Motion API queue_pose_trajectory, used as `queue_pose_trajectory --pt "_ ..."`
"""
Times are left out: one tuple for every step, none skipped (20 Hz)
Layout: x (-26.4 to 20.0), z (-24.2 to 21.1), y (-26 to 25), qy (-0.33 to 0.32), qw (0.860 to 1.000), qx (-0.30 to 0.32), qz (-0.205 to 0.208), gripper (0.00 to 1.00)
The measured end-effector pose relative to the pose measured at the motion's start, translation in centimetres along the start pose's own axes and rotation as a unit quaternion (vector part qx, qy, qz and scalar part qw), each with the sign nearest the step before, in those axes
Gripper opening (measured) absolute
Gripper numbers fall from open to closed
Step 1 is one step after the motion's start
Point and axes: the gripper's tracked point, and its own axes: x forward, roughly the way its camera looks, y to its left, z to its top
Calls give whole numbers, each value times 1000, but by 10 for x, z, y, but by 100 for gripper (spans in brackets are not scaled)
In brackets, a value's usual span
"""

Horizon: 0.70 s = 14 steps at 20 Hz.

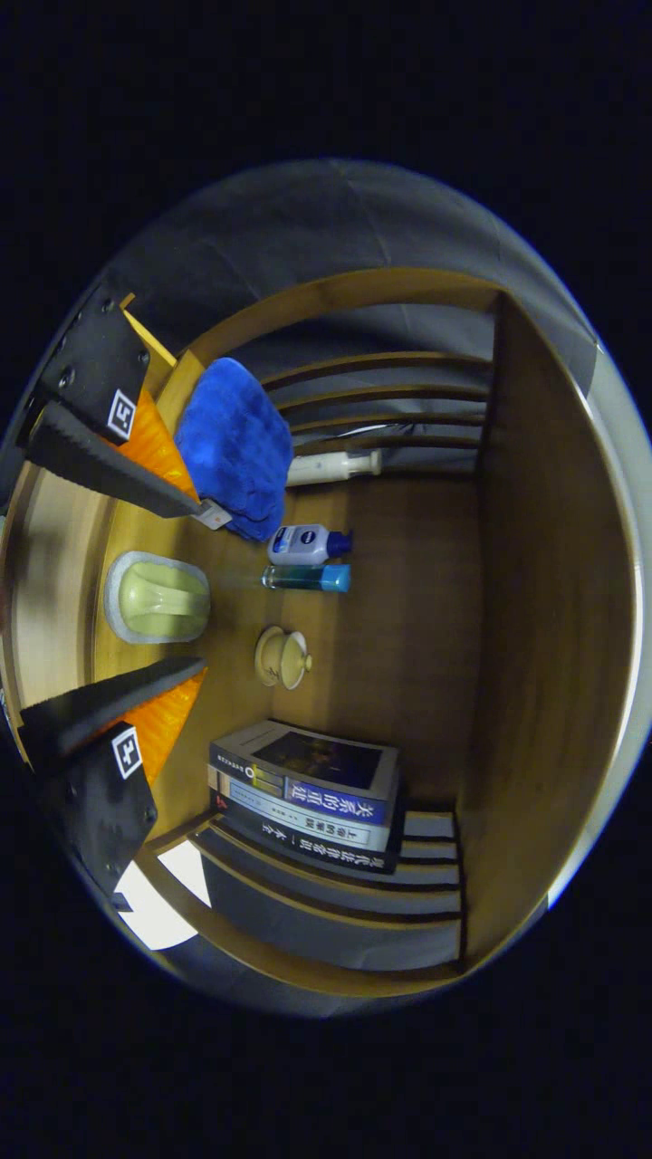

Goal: Pull open the drawer, take out the items inside it, and place them on the countertop above the cabinet.

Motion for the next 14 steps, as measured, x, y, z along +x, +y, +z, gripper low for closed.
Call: queue_pose_trajectory --pt "-6 2 4 -8 1000 -1 5 99" --pt "-12 4 7 -14 1000 -3 9 99" --pt "-16 3 9 -16 1000 -5 11 99" --pt "-22 1 10 -20 1000 -4 13 99" --pt "-26 0 12 -20 1000 -3 17 99" --pt "-32 -2 14 -21 1000 -2 20 99" --pt "-37 -2 14 -26 999 0 22 99" --pt "-42 -3 14 -31 999 0 23 99" --pt "-48 -4 13 -35 999 -1 22 99" --pt "-53 -6 13 -40 999 -3 21 99" --pt "-60 -6 12 -48 999 -4 19 99" --pt "-67 -6 13 -55 998 -4 17 99" --pt "-73 -7 14 -63 998 -5 16 99" --pt "-79 -8 16 -70 997 -5 15 99"
